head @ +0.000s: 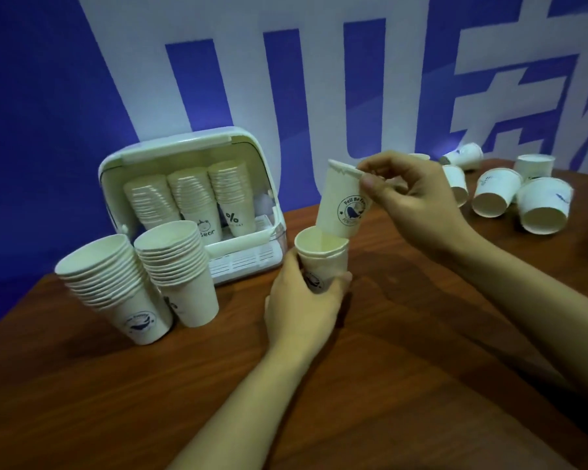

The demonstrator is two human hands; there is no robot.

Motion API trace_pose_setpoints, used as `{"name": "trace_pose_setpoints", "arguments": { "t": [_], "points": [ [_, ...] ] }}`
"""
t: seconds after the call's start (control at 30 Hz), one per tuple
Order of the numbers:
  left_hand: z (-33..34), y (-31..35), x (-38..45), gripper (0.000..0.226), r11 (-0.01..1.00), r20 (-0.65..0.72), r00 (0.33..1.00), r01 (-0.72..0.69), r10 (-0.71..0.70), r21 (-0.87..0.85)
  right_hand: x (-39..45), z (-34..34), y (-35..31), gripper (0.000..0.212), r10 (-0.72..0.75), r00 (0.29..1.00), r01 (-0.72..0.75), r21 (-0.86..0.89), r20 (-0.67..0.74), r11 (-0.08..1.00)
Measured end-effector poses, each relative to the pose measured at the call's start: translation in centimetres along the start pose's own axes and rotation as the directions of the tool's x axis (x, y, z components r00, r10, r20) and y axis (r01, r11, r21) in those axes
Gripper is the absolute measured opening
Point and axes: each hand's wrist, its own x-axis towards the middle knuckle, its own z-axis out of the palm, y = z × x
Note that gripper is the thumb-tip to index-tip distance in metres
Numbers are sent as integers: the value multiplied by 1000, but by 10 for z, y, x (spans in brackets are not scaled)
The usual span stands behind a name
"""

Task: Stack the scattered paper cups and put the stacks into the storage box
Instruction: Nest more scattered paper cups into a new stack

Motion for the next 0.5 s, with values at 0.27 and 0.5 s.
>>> {"name": "trace_pose_setpoints", "arguments": {
  "t": [0.27, 0.5],
  "points": [
    [4, 8, -2, 76, 994, 82, 993, -88, 82, 66, 3, -2, -4, 13, -168, 985, 169, -29, 29, 985],
    [6, 5, 2, 71, 996, 81, 994, -81, 77, 46, -10, 9, 13, 17, -65, 882, 226, -298, 467, 927]
  ]
}}
